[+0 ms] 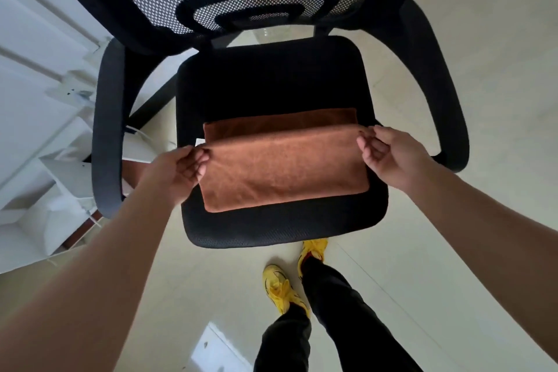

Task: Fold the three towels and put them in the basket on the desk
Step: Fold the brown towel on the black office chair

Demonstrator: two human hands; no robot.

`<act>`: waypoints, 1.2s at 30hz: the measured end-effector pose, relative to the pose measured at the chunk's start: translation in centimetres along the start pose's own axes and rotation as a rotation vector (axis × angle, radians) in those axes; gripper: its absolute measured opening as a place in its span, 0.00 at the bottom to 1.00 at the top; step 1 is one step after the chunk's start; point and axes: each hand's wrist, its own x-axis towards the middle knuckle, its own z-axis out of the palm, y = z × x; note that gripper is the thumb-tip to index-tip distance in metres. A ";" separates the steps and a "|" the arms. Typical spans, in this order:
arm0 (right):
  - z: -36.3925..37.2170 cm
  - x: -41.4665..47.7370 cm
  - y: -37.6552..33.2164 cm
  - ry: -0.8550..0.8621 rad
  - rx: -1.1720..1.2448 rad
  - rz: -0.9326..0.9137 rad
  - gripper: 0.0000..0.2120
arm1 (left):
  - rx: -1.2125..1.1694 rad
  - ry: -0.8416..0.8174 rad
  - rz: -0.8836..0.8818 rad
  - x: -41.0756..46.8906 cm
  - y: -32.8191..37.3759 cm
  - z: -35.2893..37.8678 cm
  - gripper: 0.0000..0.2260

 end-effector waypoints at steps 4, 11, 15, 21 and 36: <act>1.0 3.6 -1.0 0.033 0.030 0.032 0.07 | -0.033 0.061 -0.056 3.0 1.3 2.7 0.07; 2.5 6.5 -2.2 0.081 0.026 0.030 0.12 | -0.134 0.096 -0.007 6.4 1.7 4.2 0.08; 4.6 6.3 -1.9 0.216 -0.288 -0.244 0.14 | 0.052 0.170 0.149 6.4 1.5 5.3 0.08; 8.7 6.6 2.1 -0.085 -0.637 -0.019 0.07 | 0.422 0.005 0.059 6.6 -1.9 7.6 0.06; -4.9 0.4 6.8 0.365 -0.946 -0.349 0.16 | 0.551 0.337 0.086 1.8 -9.2 -3.6 0.08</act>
